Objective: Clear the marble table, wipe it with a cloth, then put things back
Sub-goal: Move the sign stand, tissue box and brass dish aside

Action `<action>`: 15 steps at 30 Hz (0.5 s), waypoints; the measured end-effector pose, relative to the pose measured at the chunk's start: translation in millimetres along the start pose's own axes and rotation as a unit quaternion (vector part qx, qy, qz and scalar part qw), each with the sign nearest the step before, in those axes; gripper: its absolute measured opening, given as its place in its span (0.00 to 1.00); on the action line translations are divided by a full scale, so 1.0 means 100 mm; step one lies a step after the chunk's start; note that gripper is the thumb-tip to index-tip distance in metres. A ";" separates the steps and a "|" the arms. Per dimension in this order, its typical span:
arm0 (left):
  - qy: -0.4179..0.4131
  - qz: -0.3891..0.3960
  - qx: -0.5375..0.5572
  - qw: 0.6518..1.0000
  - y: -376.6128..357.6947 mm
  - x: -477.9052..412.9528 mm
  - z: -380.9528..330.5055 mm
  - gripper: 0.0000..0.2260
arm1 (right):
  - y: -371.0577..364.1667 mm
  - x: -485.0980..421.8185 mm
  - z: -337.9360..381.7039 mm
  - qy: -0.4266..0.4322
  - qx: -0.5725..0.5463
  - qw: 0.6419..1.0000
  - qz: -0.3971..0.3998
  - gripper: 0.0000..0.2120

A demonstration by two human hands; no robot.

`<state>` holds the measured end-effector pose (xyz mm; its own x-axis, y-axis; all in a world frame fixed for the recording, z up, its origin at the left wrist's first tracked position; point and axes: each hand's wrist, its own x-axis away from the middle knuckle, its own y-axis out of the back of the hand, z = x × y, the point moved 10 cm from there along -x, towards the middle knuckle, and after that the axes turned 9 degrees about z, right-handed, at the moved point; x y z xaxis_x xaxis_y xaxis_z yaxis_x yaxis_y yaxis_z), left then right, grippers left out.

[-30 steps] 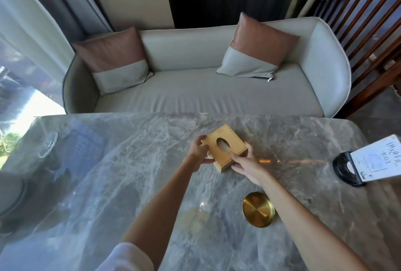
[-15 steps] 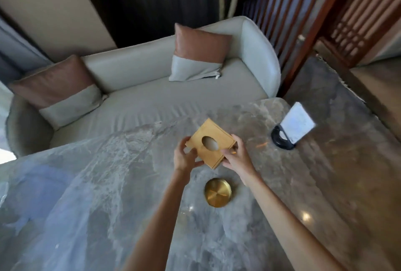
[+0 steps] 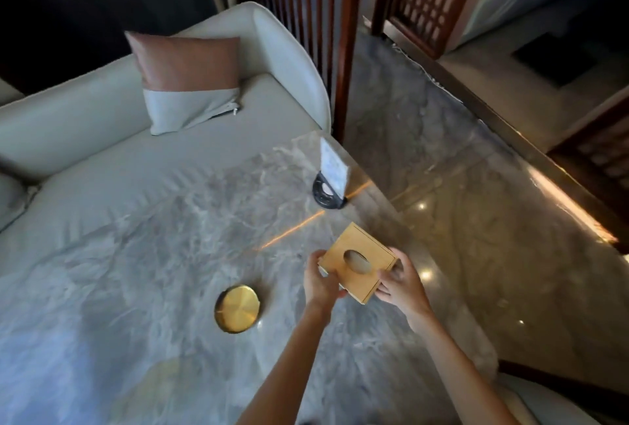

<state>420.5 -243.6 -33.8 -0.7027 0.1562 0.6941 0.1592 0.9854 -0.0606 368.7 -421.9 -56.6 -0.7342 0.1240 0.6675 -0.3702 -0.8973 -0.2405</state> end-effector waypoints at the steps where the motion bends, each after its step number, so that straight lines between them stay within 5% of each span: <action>1: 0.001 0.000 -0.007 1.000 -0.07 -0.01 0.02 0.19 | 0.08 0.02 0.00 -0.003 -0.010 1.000 -0.002 0.24; 15: 0.004 0.006 -0.054 0.999 -0.22 -0.11 0.17 0.18 | 0.36 -0.05 -0.16 -0.049 0.043 0.998 -0.025 0.31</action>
<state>413.0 -265.8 -52.9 -0.6941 0.1673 0.7001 0.2422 0.9702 0.0083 349.5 -448.1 -79.8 -0.6556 0.1305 0.7437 -0.3515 -0.9245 -0.1477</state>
